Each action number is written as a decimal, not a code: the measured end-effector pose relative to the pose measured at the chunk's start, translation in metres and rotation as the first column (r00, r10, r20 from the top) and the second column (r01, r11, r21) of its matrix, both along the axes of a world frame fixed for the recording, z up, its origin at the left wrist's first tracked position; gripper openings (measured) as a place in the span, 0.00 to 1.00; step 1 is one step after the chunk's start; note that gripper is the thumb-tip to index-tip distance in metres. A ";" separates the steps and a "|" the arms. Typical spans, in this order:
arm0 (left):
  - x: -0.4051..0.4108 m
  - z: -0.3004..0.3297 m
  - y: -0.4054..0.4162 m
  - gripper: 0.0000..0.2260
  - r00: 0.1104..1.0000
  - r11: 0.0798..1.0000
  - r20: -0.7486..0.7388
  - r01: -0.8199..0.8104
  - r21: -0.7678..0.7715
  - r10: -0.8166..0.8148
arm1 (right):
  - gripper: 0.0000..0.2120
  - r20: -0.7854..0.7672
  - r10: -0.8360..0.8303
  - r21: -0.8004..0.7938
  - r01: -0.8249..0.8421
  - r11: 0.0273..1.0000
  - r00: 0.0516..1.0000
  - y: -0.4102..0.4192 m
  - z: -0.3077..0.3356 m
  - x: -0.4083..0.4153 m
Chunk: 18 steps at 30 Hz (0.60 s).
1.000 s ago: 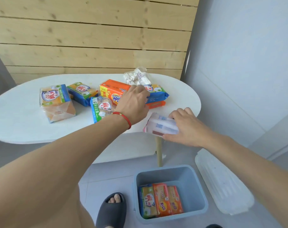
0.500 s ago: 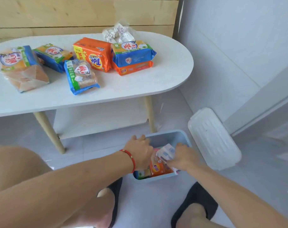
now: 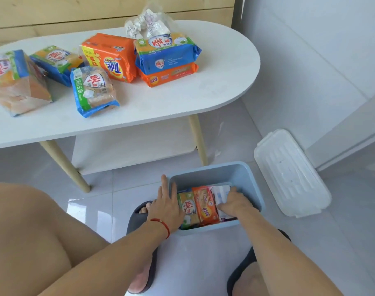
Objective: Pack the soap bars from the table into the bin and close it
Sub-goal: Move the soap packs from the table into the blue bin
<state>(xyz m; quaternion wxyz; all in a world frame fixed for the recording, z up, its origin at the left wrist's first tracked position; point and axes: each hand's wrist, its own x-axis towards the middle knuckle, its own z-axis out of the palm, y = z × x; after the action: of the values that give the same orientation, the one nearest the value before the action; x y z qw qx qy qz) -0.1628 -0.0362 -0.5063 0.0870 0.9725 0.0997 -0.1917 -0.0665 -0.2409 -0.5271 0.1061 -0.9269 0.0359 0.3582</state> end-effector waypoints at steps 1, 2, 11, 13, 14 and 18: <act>-0.001 -0.003 -0.001 0.39 1.000 1.000 -0.015 0.012 0.023 -0.011 | 0.35 0.012 0.037 -0.006 -0.037 0.999 0.999 0.001 -0.002 -0.001; -0.003 -0.005 -0.001 0.40 0.999 0.999 -0.033 0.020 0.042 -0.019 | 0.35 0.033 0.085 -0.021 -0.084 0.996 0.996 0.003 -0.004 -0.003; 0.002 0.006 0.005 0.47 0.974 0.996 -0.213 0.082 0.031 -0.074 | 0.31 -0.021 0.252 -0.064 -0.253 0.965 0.968 0.011 0.000 -0.005; 0.007 0.014 0.003 0.46 0.966 0.997 -0.251 0.078 0.027 -0.068 | 0.26 -0.059 0.324 -0.076 -0.328 0.942 0.944 0.013 0.008 -0.005; 0.011 0.021 0.000 0.44 0.963 0.997 -0.263 0.070 0.033 -0.059 | 0.22 -0.070 0.382 -0.071 -0.386 0.920 0.922 0.014 0.016 -0.004; 0.033 0.072 -0.015 0.34 0.984 0.999 -0.178 0.002 0.049 0.007 | 0.12 -0.011 0.490 0.012 -0.490 0.872 0.872 0.028 0.066 0.015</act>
<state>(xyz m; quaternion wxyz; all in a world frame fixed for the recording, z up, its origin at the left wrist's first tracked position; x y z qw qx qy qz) -0.1302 -0.0517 -0.4346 0.0541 0.9532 0.1131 -0.2752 -0.0518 -0.2131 -0.4612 0.0160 -0.9028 -0.2008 0.3800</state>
